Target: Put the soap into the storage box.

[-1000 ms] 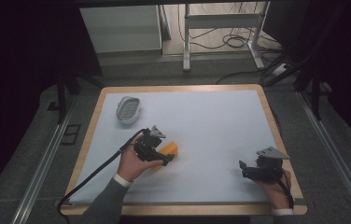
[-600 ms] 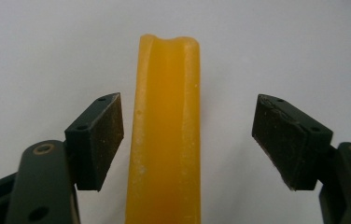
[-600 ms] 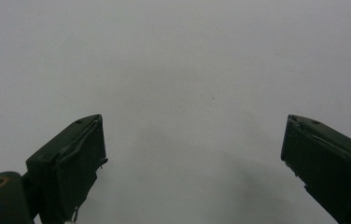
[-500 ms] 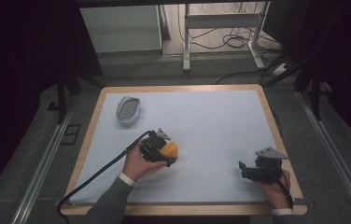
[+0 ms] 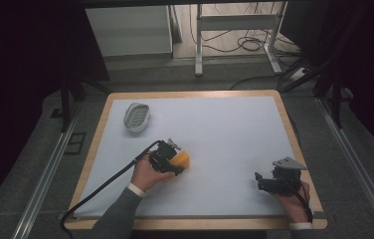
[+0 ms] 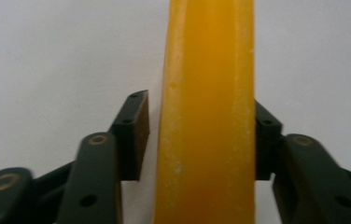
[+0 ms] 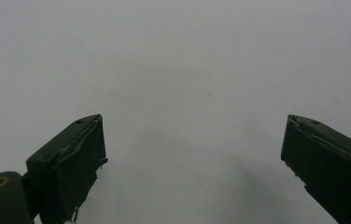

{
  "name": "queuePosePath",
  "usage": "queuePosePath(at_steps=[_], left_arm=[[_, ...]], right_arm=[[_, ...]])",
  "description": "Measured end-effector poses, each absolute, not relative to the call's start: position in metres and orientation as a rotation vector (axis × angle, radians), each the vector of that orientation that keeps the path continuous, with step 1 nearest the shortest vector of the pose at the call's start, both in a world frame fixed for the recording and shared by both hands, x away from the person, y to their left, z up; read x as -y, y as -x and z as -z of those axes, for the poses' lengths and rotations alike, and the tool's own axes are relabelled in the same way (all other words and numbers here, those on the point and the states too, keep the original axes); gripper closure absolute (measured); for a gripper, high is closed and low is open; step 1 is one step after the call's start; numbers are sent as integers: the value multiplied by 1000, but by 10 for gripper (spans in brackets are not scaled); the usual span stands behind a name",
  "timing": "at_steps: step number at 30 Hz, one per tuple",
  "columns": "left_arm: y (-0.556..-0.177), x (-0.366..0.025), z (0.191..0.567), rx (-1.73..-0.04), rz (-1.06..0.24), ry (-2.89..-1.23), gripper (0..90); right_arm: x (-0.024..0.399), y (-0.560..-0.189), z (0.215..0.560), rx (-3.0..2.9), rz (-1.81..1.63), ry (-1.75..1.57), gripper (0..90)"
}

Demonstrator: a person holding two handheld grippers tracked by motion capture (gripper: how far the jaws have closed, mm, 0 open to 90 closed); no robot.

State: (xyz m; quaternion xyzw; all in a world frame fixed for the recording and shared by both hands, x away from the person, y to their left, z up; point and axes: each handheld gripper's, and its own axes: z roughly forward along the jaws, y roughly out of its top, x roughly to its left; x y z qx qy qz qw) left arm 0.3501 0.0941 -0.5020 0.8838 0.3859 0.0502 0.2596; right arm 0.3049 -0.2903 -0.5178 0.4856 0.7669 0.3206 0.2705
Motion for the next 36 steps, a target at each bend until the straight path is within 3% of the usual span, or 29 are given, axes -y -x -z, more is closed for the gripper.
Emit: queuePosePath(at_steps=[7,36], left_arm=[[-350,-96,502,-1031,-140,-2390,606],[-354,-136,463,-1053,-193,-2262,613]], right_arm=[[290,-305,518,-2069,-883,-1322,65],[295,-304,516,-2036,-873,-1338,66]])
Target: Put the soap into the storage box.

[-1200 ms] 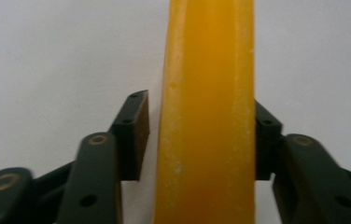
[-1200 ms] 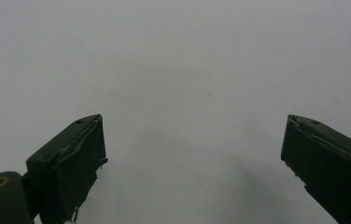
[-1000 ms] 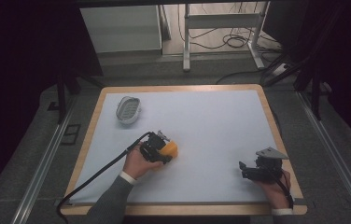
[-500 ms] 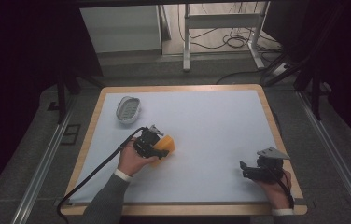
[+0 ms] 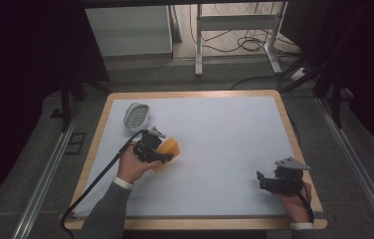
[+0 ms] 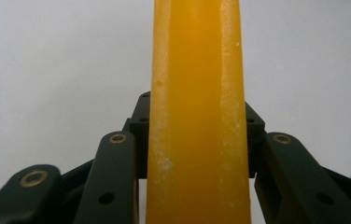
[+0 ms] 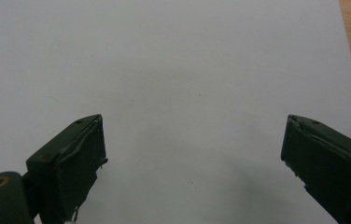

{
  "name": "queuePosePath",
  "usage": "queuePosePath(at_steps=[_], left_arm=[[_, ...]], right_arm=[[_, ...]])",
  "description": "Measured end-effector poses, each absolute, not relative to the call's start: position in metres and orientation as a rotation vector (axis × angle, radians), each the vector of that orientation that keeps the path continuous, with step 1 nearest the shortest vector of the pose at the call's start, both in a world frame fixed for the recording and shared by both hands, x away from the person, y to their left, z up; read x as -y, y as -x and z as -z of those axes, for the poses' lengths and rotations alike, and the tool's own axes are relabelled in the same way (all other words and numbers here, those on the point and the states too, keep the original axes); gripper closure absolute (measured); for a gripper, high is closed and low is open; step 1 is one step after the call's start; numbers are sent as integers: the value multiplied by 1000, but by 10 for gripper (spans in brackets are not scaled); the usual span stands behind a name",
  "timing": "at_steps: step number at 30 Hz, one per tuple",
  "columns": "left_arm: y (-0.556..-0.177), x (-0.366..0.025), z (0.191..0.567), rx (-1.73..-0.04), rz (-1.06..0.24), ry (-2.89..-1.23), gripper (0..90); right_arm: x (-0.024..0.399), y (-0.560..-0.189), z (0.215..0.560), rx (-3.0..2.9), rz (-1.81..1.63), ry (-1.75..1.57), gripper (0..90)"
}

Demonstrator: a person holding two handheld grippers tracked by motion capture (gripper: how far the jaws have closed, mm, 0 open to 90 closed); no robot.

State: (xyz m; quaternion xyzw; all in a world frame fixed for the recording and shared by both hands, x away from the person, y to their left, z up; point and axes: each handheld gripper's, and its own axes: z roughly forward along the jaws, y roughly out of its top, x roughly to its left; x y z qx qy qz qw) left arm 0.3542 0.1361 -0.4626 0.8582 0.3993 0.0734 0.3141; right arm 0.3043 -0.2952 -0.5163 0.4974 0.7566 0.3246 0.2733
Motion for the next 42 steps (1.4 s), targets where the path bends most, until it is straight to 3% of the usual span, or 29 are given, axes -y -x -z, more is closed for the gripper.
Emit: queuePosePath(at_steps=[42], left_arm=[[-377,-178,435,-1138,-268,-2182,613]], right_arm=[[297,-305,516,-2026,-870,-1346,66]])
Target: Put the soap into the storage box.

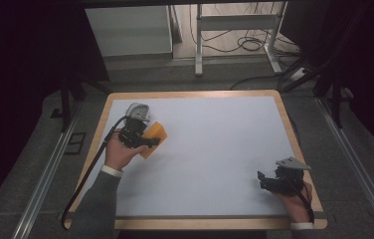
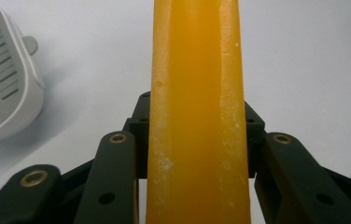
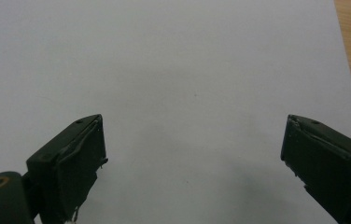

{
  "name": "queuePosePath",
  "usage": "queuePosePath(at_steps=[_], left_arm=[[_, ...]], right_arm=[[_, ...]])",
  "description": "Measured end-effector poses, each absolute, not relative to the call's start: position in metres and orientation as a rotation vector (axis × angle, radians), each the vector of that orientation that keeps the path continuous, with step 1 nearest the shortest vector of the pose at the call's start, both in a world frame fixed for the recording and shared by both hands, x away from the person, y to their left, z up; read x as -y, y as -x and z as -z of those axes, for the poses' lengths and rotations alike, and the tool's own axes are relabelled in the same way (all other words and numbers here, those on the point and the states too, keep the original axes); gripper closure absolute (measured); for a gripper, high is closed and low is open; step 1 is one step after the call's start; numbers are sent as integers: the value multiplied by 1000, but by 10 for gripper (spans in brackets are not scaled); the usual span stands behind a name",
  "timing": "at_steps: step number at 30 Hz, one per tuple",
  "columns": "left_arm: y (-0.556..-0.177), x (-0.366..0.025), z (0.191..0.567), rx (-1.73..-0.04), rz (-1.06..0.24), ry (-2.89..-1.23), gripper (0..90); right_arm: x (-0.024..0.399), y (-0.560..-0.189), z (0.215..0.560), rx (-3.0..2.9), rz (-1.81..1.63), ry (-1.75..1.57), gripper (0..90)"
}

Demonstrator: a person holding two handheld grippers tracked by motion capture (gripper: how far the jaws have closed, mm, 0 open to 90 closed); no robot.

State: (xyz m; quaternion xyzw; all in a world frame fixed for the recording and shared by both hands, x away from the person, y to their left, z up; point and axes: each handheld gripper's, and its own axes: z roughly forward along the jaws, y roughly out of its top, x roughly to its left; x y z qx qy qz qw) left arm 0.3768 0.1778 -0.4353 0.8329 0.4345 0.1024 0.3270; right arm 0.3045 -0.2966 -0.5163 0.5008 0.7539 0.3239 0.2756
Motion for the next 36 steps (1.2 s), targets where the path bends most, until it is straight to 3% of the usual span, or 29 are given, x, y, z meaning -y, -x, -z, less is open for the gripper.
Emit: queuePosePath(at_steps=[36], left_arm=[[-408,-204,422,-1233,-326,-2115,613]], right_arm=[[299,-305,518,-2021,-865,-1357,66]])
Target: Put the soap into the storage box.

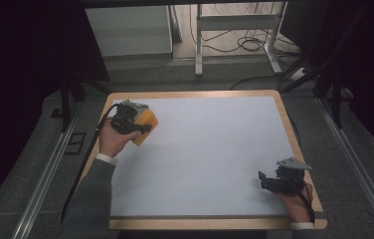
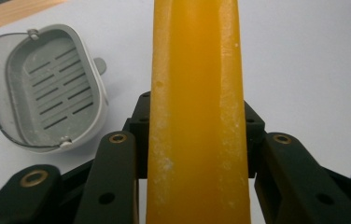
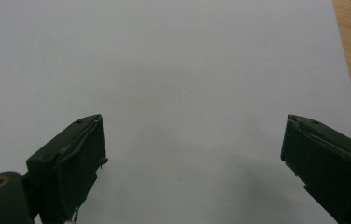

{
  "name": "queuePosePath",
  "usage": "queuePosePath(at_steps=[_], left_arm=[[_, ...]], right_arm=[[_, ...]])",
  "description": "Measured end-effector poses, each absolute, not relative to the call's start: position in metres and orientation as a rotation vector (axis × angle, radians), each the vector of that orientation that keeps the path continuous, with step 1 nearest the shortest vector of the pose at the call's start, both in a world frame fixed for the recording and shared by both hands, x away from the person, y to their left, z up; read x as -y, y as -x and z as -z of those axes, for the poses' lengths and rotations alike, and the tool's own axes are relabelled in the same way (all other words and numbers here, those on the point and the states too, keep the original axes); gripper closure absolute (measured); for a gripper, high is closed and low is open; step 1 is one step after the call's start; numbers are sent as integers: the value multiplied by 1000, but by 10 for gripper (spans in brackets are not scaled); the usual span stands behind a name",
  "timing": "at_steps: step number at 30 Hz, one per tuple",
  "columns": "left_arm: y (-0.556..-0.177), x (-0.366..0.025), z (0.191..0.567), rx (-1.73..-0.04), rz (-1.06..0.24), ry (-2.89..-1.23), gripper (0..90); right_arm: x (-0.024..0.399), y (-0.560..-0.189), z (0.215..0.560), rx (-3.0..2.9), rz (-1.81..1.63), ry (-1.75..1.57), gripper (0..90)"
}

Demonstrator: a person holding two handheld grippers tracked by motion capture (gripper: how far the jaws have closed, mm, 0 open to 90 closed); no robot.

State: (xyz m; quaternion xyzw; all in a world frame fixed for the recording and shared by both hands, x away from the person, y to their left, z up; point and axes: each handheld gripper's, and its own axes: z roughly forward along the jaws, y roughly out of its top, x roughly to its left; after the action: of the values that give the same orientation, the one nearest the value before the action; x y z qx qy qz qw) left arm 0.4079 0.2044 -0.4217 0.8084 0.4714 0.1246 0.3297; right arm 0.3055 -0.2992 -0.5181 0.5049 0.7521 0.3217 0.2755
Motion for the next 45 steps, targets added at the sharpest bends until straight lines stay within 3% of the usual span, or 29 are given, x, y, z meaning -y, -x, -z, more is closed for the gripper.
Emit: queuePosePath(at_steps=[45], left_arm=[[-462,-229,424,-1382,-302,-1994,613]], right_arm=[[300,-304,514,-1981,-883,-1347,66]])
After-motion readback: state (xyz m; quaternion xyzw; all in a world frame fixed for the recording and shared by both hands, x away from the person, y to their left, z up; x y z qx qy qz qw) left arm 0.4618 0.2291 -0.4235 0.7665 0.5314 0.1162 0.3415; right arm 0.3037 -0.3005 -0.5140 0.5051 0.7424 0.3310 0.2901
